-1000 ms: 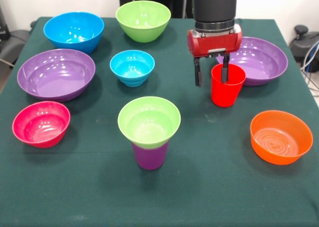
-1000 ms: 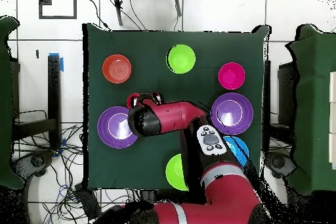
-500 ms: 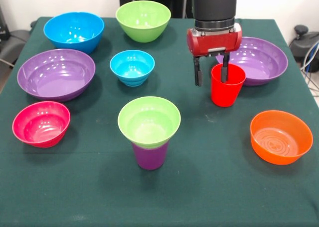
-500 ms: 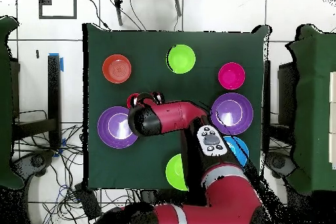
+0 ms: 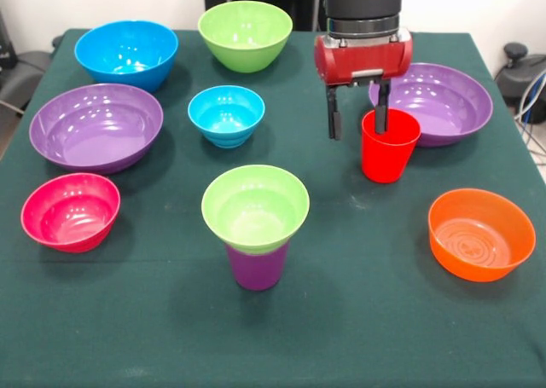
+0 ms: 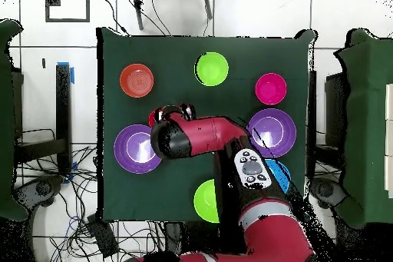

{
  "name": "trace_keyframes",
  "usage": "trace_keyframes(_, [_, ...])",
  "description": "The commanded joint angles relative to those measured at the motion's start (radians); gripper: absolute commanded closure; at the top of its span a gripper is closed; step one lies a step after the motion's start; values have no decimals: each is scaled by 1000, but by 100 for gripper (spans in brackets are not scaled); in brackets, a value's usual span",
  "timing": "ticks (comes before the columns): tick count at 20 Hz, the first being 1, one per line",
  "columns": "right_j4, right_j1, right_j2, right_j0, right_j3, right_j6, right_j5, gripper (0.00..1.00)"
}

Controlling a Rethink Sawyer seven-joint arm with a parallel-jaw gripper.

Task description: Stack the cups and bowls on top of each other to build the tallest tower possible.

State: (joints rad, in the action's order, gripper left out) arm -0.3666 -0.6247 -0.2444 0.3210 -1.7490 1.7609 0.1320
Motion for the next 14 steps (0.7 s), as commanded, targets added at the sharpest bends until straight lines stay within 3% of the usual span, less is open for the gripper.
trace_keyframes(1, [-77, 18, -35, -8, -55, 15, 40, 0])
trace_keyframes(14, [-94, 64, -10, -34, -52, 42, -9, 0])
